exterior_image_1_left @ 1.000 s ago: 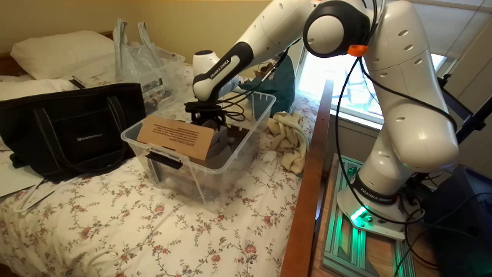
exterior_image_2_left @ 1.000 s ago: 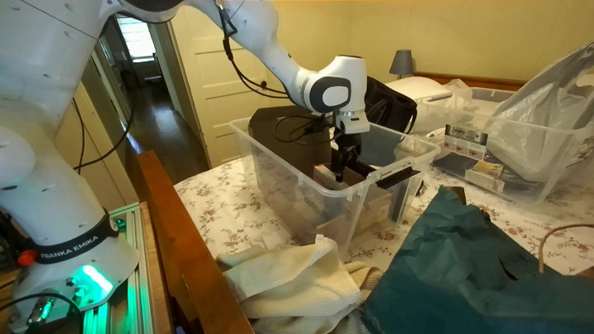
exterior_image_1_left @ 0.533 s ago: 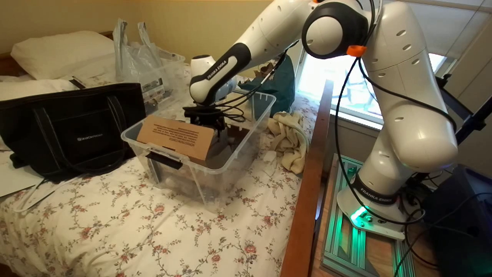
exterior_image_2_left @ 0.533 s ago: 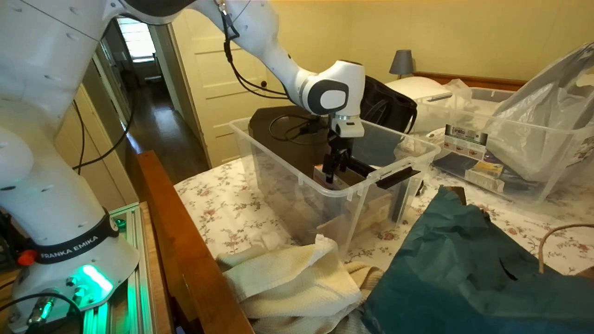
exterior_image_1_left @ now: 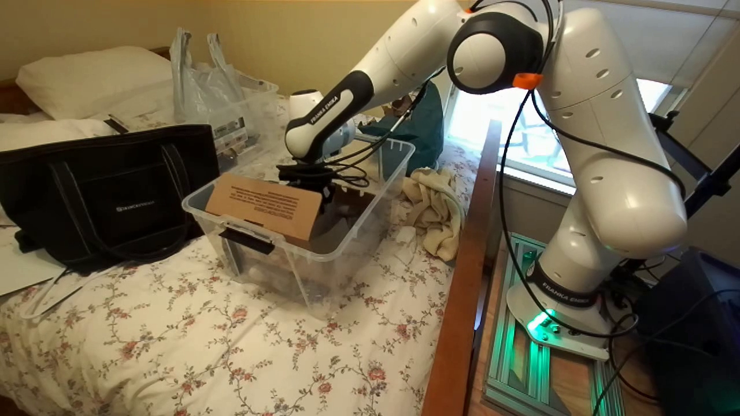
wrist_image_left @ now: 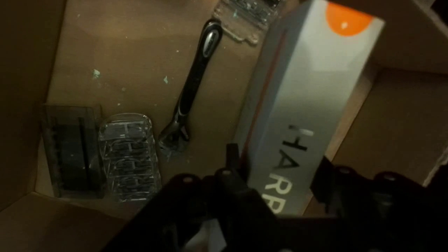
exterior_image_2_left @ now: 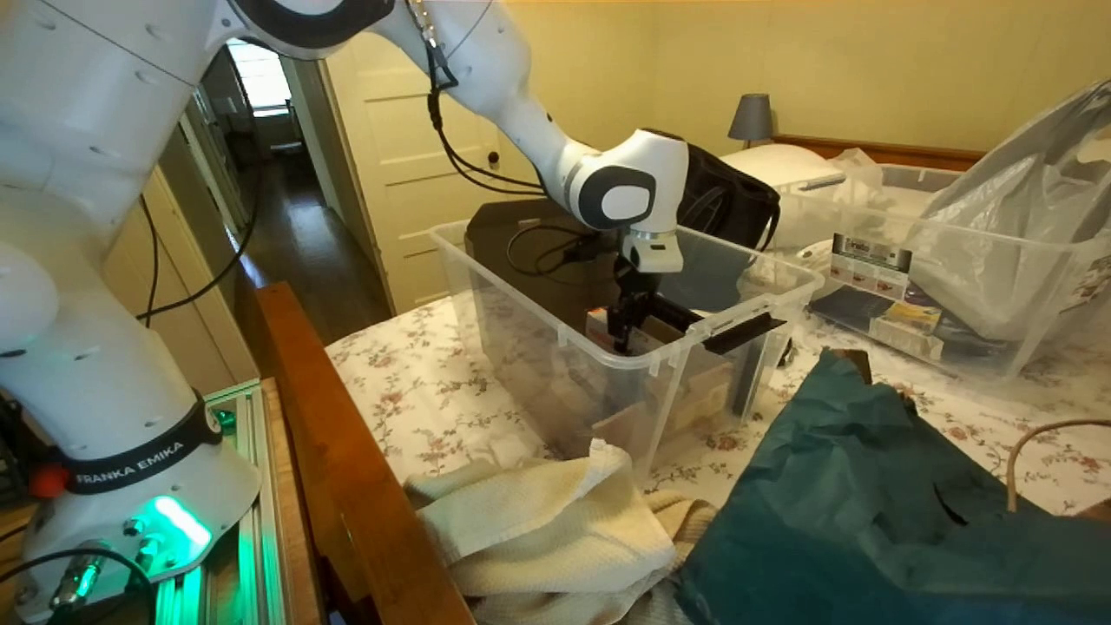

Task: Remove the white box from the clear container and place it on the bed.

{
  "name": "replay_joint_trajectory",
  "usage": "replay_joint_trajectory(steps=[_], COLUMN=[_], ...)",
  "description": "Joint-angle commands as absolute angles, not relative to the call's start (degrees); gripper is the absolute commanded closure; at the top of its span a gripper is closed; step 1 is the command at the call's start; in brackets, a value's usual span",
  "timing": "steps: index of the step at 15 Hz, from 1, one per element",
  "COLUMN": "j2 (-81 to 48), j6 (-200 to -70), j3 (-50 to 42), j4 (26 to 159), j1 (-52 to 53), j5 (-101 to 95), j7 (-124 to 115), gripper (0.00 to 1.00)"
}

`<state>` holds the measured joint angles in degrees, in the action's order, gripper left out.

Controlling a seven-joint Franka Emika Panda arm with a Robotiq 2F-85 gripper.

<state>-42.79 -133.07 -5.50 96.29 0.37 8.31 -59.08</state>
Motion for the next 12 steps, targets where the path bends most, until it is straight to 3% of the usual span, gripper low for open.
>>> replay_joint_trajectory(steps=[1, 2, 12], j2=[-43.9, -43.8, -32.8], j6=[-134.0, -134.5, -134.6], j3=[-5.2, -5.3, -8.7], j4=[94.5, 94.6, 99.8], j1=[-0.4, -0.5, 0.6], j5=[11.2, 11.5, 8.9], j7=[-58.7, -59.0, -59.6], gripper=[0.83, 0.88, 0.88])
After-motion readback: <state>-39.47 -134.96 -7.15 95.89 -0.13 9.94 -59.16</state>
